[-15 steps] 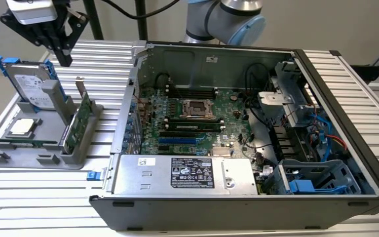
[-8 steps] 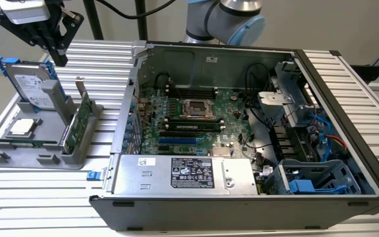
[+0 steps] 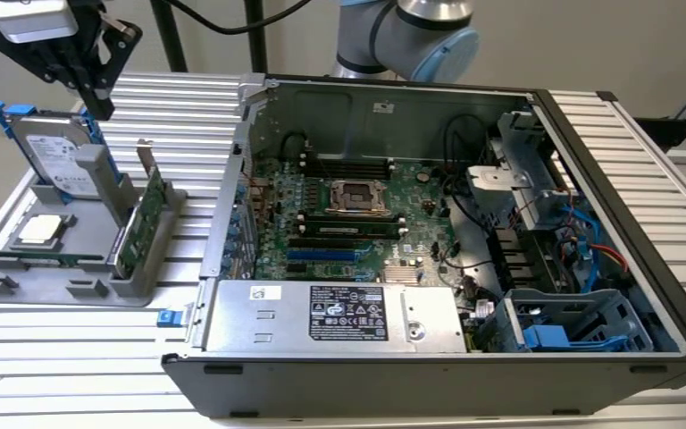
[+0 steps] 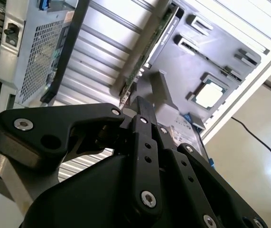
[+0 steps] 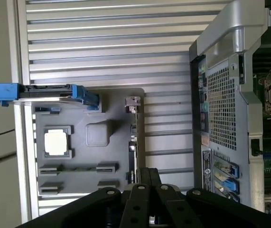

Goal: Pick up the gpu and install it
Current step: 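Reach for the gpu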

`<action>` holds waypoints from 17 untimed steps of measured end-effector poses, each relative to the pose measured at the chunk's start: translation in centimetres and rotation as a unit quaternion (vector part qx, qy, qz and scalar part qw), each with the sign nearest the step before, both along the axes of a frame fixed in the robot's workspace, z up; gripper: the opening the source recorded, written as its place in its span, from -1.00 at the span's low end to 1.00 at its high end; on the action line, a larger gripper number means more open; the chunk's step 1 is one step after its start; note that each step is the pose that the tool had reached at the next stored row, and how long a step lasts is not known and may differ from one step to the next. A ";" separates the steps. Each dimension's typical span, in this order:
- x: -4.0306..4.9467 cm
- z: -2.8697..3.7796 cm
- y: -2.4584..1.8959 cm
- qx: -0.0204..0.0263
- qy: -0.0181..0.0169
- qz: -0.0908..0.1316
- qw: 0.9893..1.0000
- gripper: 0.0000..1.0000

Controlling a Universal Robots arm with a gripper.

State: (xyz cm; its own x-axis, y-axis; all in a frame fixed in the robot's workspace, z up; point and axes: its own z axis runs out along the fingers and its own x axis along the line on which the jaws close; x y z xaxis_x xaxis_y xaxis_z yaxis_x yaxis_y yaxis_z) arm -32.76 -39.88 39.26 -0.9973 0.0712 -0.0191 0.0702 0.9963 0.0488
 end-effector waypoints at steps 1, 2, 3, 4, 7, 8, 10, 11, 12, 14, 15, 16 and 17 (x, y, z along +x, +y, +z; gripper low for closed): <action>-0.11 0.00 0.00 0.000 0.000 0.000 1.000 -1.00; -0.21 0.00 0.00 0.000 0.000 0.000 1.000 -1.00; -0.32 0.00 0.00 0.000 0.000 0.000 1.000 -1.00; -0.41 0.00 0.00 0.000 0.000 0.000 1.000 -1.00; -0.73 0.00 0.00 0.000 0.000 0.000 1.000 -1.00; -0.82 0.00 0.00 0.000 0.000 0.000 1.000 -1.00; -1.02 0.00 0.00 0.000 0.000 0.000 1.000 -1.00; -1.12 0.00 0.00 0.000 0.000 0.000 1.000 -1.00; -1.22 0.00 0.00 0.000 0.000 0.000 1.000 -1.00; -1.39 0.00 0.00 0.000 0.000 0.000 1.000 -1.00; -1.47 0.00 0.00 0.000 0.000 0.000 1.000 -1.00; -1.53 0.00 0.00 0.000 0.000 0.000 1.000 -1.00; -1.60 0.00 0.00 0.000 0.000 0.000 1.000 -1.00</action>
